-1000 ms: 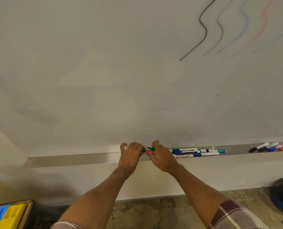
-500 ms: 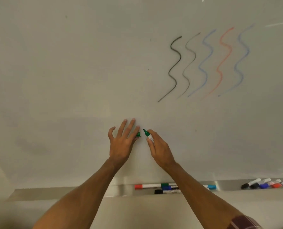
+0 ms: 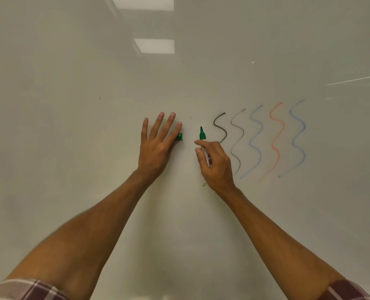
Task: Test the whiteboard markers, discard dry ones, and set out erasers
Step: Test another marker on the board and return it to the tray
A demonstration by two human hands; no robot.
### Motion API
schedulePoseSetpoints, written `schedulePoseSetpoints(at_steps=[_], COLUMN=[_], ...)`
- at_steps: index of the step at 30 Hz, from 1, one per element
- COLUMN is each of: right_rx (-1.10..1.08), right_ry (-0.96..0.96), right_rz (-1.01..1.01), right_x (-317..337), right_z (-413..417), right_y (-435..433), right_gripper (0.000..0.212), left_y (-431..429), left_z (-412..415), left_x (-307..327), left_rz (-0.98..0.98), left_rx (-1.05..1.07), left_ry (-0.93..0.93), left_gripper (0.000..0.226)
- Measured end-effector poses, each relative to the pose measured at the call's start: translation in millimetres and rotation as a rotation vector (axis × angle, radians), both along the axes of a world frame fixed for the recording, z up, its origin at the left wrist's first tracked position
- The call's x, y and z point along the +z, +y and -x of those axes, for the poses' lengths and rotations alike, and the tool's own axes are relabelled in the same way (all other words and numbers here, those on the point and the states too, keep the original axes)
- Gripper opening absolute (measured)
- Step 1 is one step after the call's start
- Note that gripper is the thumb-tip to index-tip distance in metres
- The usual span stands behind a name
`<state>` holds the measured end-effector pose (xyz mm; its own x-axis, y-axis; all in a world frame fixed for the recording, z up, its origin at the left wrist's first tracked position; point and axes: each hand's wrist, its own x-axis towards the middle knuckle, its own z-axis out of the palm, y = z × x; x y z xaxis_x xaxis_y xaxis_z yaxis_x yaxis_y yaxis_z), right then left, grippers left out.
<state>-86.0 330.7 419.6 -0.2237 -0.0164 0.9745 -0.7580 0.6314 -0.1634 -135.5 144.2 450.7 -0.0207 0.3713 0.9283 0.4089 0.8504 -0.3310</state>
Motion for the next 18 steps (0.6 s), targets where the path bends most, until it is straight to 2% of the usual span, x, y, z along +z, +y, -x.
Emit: schedulePoseSetpoints(at_steps=[6, 11, 13, 15, 18], right_rx=[0.088, -0.087, -0.058, -0.028, -0.052], right_ry=[0.069, 0.253, 0.227, 0.124, 0.068], right_rz=[-0.014, 0.022, 0.109, 0.229, 0.327], right_x=[34, 51, 53, 54, 51], right_z=[2, 7, 6, 5, 9], right_y=[-2, -3, -5, -8, -11], right_gripper=[0.05, 0.026, 0.028, 0.033, 0.027], left_y=[-1, 1, 1, -1, -1], left_z=[16, 19, 19, 21, 23], left_x=[20, 21, 20, 20, 18], left_rz=[0.03, 0.024, 0.024, 0.026, 0.025], left_rx=[-0.004, 0.017, 0.019, 0.02, 0.017], left_ry=[-0.001, -0.002, 0.0, 0.0, 0.008], left_gripper=[0.045, 0.046, 0.046, 0.047, 0.047])
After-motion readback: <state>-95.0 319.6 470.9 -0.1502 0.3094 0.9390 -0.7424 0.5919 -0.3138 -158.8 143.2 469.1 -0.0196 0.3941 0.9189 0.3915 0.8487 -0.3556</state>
